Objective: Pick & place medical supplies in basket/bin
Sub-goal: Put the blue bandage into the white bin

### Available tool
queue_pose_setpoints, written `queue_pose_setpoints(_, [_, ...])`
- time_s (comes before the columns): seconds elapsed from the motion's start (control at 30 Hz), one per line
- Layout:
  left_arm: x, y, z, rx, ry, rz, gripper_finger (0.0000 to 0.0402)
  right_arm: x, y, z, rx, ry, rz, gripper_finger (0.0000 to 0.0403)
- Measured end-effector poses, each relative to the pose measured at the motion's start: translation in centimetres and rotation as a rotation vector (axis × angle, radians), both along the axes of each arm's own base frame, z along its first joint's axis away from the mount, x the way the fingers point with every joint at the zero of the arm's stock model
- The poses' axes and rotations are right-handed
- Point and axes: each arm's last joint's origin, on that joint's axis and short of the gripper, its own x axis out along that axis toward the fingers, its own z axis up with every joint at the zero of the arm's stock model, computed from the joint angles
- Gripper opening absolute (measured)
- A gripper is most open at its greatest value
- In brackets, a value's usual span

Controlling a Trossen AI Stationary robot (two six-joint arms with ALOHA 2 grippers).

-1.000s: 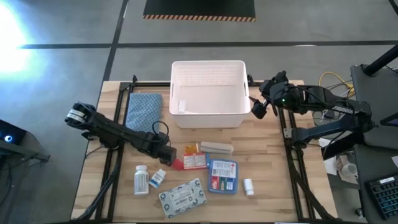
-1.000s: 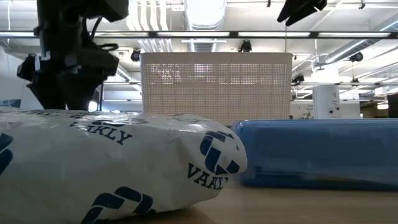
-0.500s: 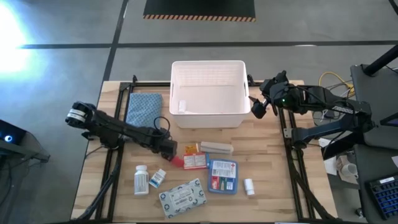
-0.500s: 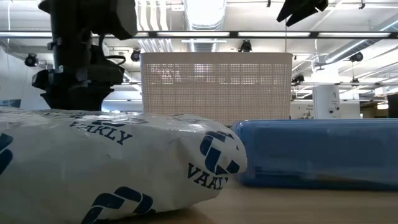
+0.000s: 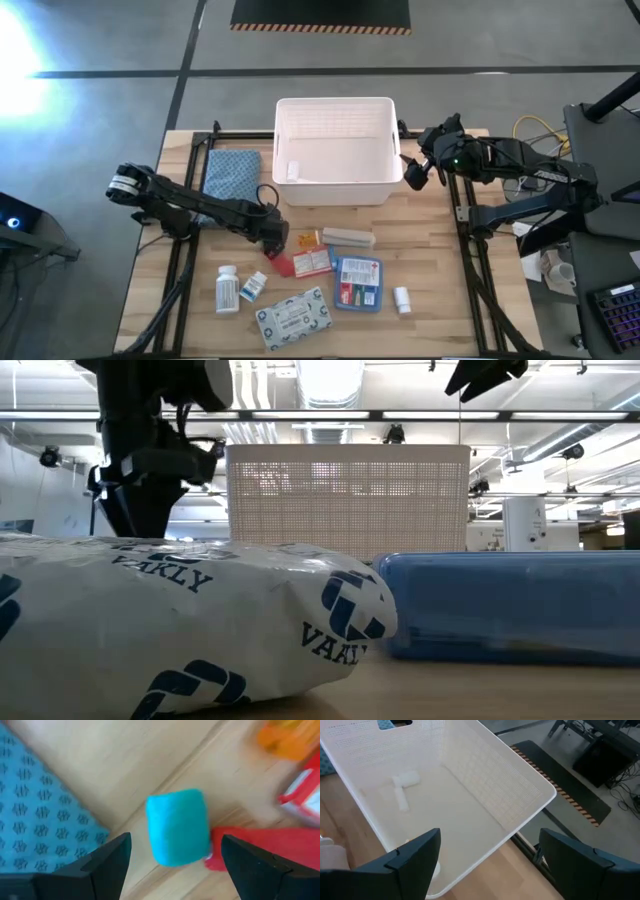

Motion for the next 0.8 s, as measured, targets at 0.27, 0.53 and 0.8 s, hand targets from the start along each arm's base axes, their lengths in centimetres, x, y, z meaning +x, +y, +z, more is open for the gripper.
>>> queue_pose_setpoints(0.27, [0.3,1.3,-0.1,-0.054,0.000,0.021,0.0285,0.0,0.0,0.0,-0.005,0.003,-0.001,0.0327])
queue_pose_setpoints(0.53, [0.5,2.7,-0.8,-0.171,-0.032,0.073,0.0285,0.0,0.0,0.0,-0.008,0.006,-0.002,0.0327])
queue_pose_setpoints(0.8, [-0.1,1.7,-2.0,-0.223,-0.011,0.076,0.0285,-0.1,0.0,0.0,-0.009,0.012,-0.002,0.0327])
